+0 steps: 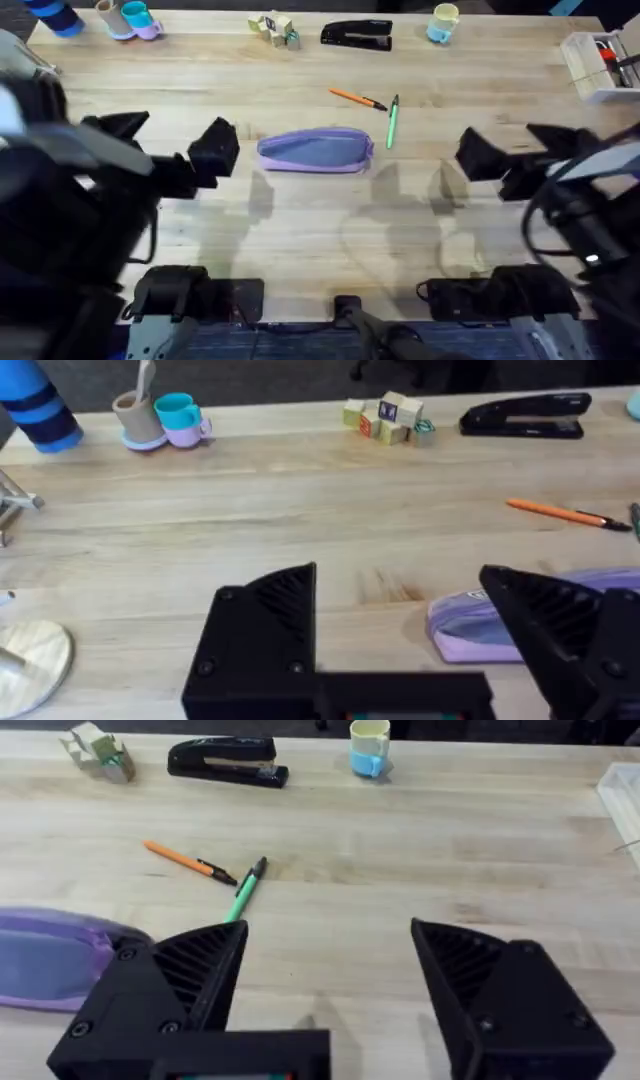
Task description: Unzip the bag, pick up the pens from the table one at a time and place them inside, then zip the bag closed.
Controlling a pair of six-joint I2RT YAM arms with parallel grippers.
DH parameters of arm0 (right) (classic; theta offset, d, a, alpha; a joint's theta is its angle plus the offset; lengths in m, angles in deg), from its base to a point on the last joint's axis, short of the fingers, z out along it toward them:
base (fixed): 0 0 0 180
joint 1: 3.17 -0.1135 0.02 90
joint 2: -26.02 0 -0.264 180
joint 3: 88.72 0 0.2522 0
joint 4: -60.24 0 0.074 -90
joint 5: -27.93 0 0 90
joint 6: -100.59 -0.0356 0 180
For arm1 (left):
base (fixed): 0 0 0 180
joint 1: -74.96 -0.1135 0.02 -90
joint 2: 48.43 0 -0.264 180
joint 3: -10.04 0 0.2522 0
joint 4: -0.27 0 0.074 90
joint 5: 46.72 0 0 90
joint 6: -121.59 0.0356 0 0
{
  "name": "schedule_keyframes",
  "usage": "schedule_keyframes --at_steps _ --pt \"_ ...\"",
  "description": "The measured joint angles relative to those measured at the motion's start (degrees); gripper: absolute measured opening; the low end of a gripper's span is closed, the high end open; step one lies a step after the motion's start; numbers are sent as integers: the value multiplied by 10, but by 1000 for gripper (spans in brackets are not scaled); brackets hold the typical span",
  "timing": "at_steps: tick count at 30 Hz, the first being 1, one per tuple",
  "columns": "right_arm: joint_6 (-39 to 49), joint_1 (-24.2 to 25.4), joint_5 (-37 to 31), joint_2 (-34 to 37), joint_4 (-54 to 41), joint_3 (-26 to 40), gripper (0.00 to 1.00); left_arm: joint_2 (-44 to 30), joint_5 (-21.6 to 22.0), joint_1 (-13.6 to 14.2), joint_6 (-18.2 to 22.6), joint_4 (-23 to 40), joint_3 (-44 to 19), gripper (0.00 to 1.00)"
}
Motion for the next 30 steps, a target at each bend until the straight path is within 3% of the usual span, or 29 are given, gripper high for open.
schedule_keyframes --at_steps 11,15,25,28,30 --pt "0 0 4 178 -7 158 996 -244 -72 0 86 196 -237 993" --pt "0 0 8 212 -6 186 996 -298 -82 0 107 229 -301 993" --pt "0 0 22 245 -6 189 996 -329 -108 0 136 246 -328 993" --pt "0 0 24 246 -4 189 997 -331 -134 0 172 253 -328 993" --pt "0 0 24 246 0 189 996 -333 -158 0 219 264 -328 993"
